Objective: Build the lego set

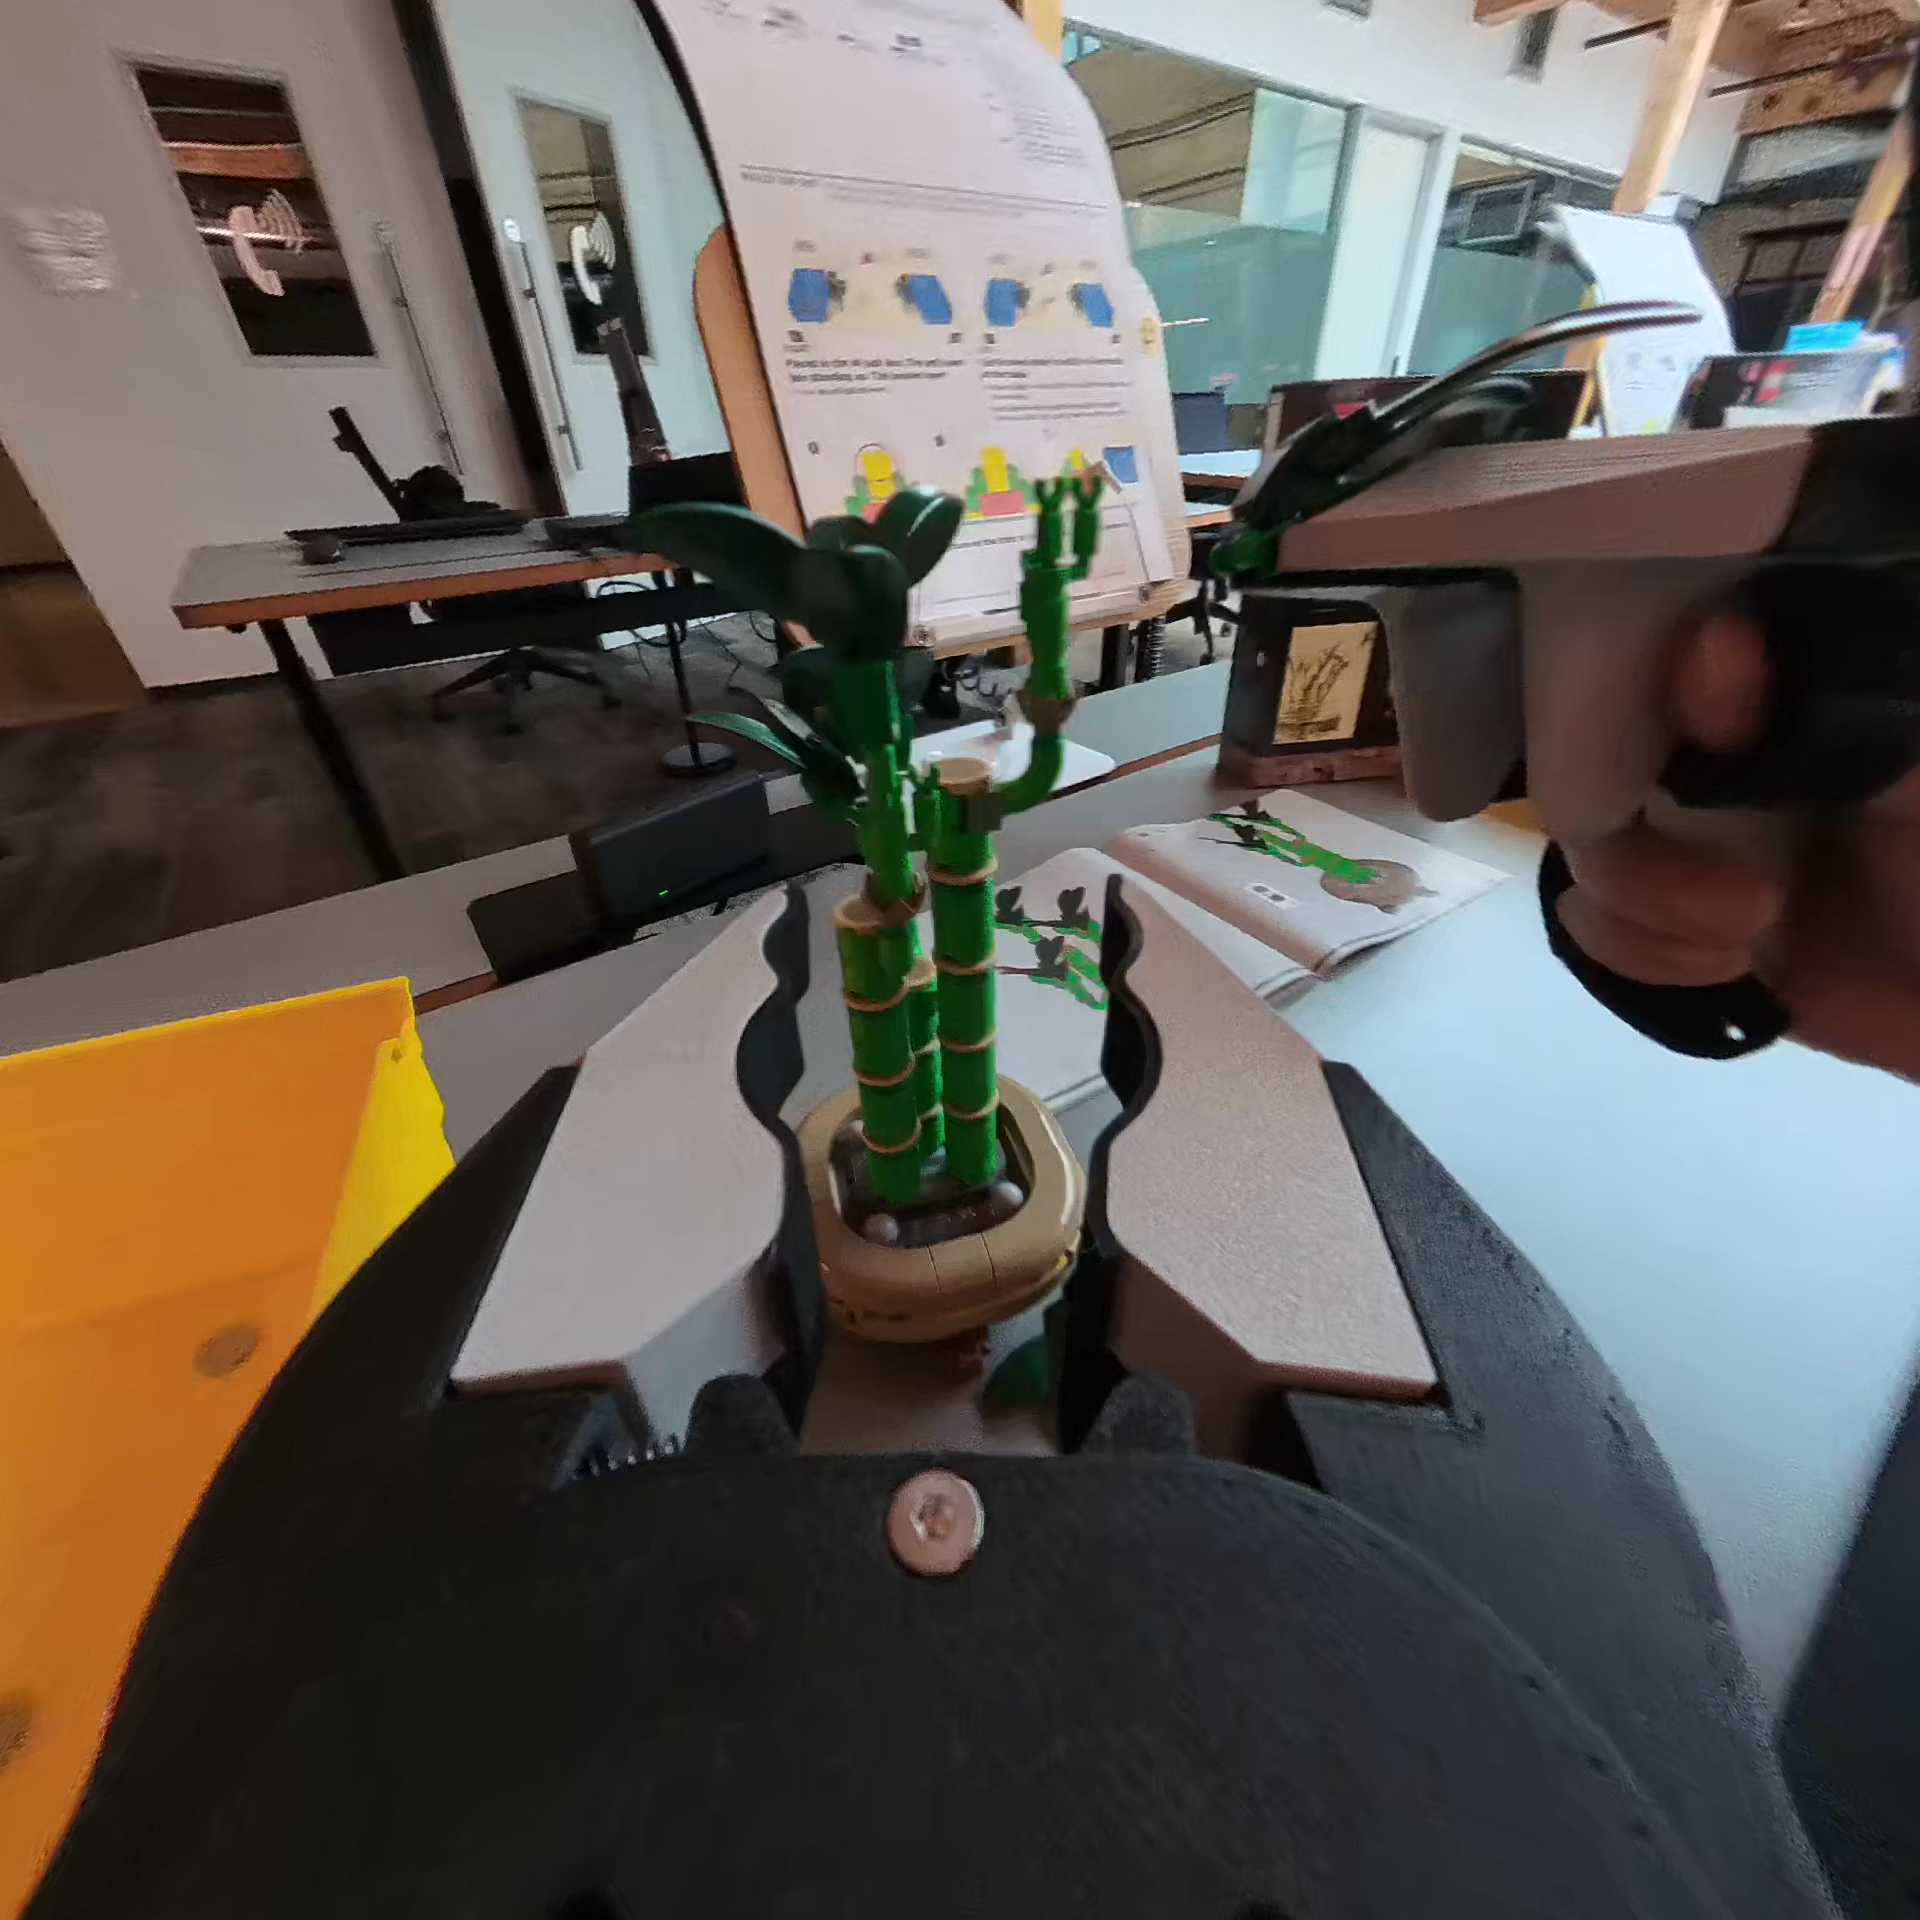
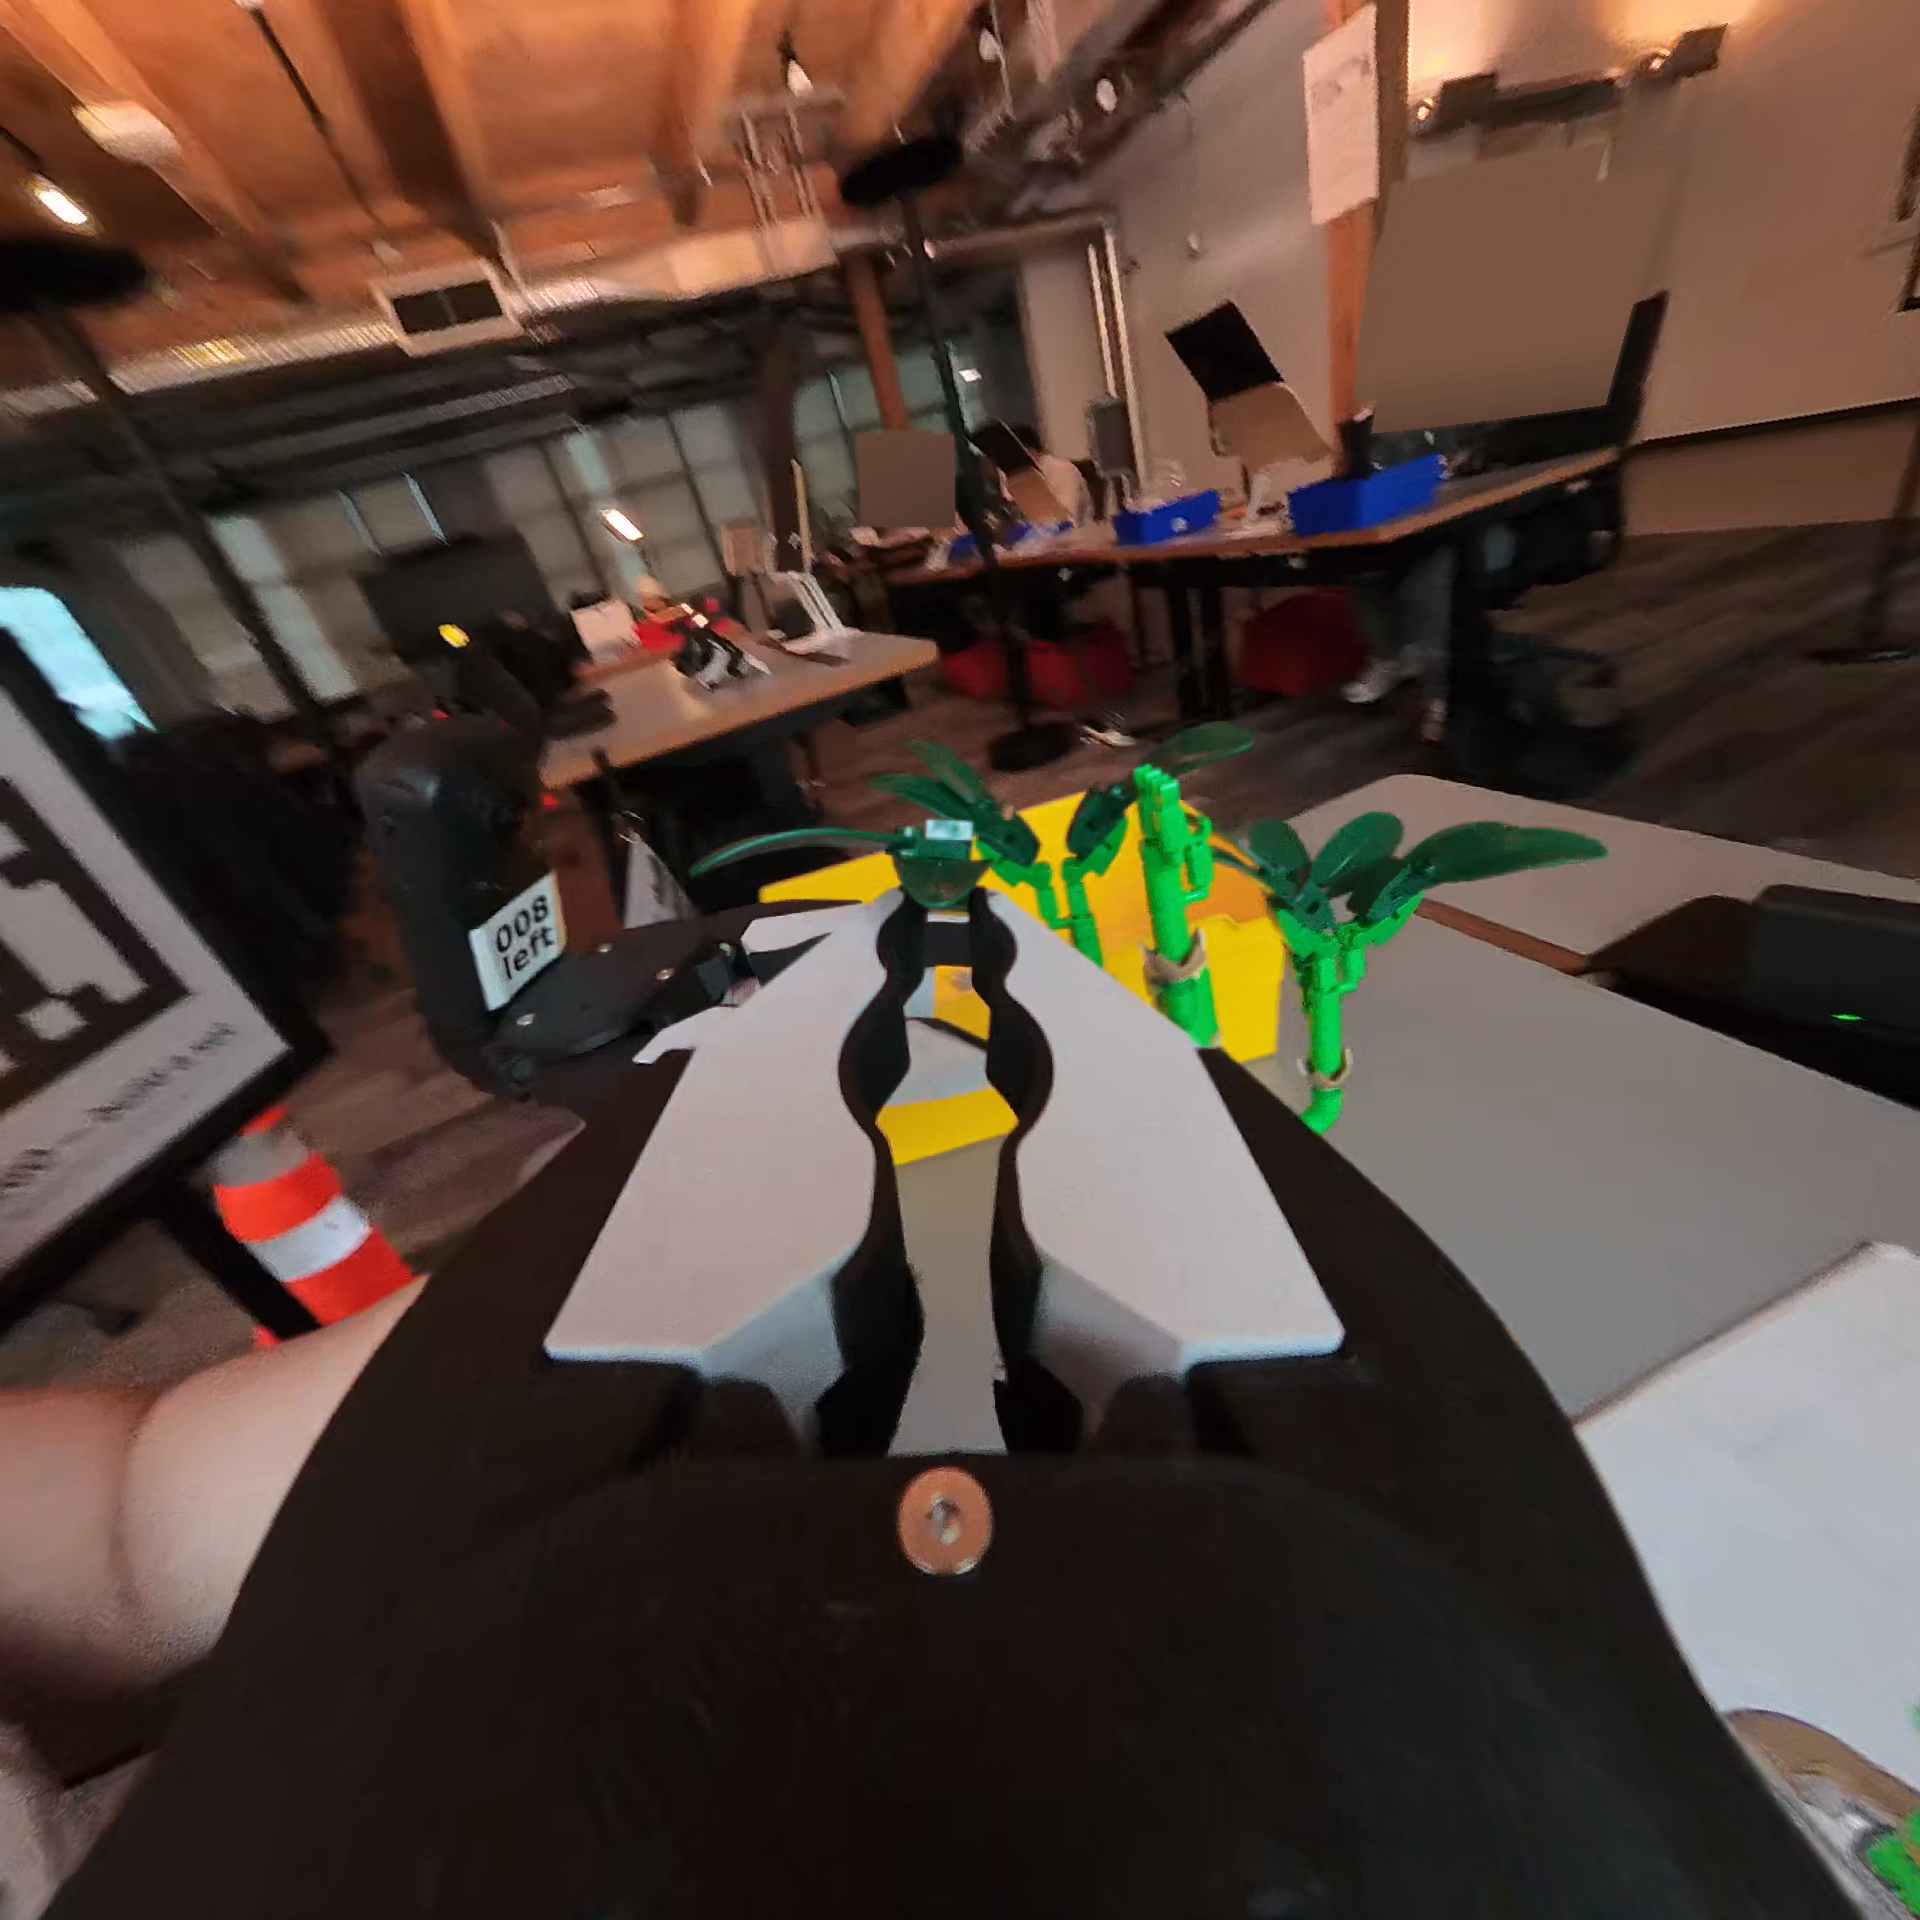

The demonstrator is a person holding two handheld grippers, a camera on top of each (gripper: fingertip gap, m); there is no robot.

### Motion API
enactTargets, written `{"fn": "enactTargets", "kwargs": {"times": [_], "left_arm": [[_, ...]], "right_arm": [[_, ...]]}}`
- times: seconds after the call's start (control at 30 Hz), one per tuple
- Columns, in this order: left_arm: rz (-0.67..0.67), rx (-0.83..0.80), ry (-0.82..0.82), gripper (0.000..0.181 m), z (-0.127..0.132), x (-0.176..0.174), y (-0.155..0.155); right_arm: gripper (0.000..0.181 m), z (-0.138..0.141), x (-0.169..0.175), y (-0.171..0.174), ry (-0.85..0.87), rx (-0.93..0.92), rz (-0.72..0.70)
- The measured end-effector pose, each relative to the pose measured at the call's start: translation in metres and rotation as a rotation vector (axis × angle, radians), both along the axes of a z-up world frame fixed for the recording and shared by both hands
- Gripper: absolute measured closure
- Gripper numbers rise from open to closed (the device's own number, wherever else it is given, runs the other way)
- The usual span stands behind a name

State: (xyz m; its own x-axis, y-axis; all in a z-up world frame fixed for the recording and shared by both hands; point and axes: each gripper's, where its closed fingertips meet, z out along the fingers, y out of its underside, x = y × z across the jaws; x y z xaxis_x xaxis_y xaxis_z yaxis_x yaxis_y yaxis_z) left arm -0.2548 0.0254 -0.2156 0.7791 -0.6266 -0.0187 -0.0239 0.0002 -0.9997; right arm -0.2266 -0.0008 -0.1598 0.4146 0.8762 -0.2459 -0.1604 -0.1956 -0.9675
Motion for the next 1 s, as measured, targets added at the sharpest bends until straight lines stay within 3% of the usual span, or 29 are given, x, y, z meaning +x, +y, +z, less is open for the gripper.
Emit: {"fn": "enactTargets", "kwargs": {"times": [0.1, 0.2, 0.5, 0.7, 1.0], "left_arm": [[0.005, -0.011, -0.029, 0.137, -0.003, 0.005, 0.018], [0.012, 0.016, -0.028, 0.143, -0.002, 0.007, 0.027], [0.070, 0.134, -0.004, 0.155, 0.003, 0.001, 0.029], [0.030, 0.149, 0.007, 0.156, -0.001, 0.010, 0.028], [0.036, 0.146, 0.009, 0.167, -0.002, 0.013, 0.030]], "right_arm": [[0.175, -0.008, -0.011, 0.017, -0.110, 0.037, -0.081], [0.175, -0.020, -0.021, 0.021, -0.171, 0.034, -0.072], [0.175, -0.019, -0.024, 0.028, -0.164, 0.199, -0.078], [0.175, -0.024, -0.026, 0.032, -0.200, 0.292, -0.077], [0.175, -0.028, -0.022, 0.039, -0.294, 0.246, -0.113]]}}
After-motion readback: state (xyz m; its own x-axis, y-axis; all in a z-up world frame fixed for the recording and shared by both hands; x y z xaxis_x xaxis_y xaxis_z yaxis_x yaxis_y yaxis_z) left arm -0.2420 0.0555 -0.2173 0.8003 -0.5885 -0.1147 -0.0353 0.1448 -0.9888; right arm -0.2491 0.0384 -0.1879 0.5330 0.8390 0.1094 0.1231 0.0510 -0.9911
